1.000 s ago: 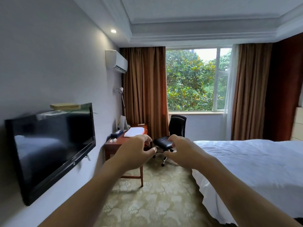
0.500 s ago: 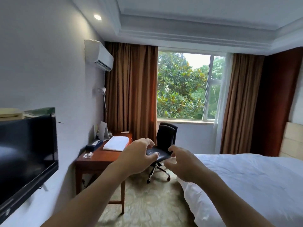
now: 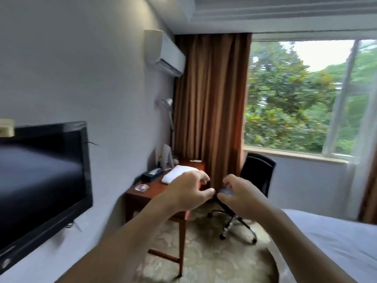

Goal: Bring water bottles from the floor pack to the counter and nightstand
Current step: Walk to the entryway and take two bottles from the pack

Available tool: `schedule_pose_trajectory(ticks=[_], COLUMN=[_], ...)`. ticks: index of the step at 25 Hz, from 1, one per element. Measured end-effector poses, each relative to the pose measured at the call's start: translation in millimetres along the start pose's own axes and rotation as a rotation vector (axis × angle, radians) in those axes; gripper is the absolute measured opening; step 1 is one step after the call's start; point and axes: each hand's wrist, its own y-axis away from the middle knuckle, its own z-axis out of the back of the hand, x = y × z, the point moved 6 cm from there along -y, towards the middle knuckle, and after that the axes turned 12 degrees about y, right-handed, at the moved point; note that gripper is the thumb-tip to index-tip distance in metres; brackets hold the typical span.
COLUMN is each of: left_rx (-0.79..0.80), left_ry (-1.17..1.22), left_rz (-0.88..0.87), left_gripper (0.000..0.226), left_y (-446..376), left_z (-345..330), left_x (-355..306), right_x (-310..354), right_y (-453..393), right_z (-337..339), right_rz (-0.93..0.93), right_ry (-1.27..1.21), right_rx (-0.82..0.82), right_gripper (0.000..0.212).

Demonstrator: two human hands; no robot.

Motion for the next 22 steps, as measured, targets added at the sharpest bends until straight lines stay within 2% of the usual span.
schedule_pose_trajectory(ticks=[3, 5, 10, 13, 16, 19, 22], left_rx=[-0.069, -0.117, -0.279, -0.431, -0.599, -0.731, -0.96], left_ry=[-0.106, -0.111, -0.194, -0.297, -0.417, -0.541, -0.631], left_rz=[0.071, 0.135, 0.289, 0.425, 0.565, 0.71, 0.85], left_gripper=[0.048, 0.049, 0.043, 0.047, 0.044, 0.048, 0.047], left_y=[-40, -56, -28, 32, 122, 233, 357], left_z=[17, 33, 96, 170, 250, 310, 346], left_x=[26, 47, 100, 133, 148, 142, 122], right_x=[8, 21, 102, 195, 317, 440, 545], right_y=[-66, -100, -151, -158, -133, -75, 10], right_z=[-16, -24, -44, -48, -42, -33, -30], right_rz=[0.091, 0.129, 0.325, 0.485, 0.724, 0.936, 1.156], right_ry=[0.059, -0.009, -0.09, -0.173, -0.253, -0.42, -0.521], right_rx=[-0.003, -0.011, 0.038, 0.062, 0.081, 0.105, 0.152], right_gripper=[0.048, 0.049, 0.042, 0.041, 0.047, 0.062, 0.062])
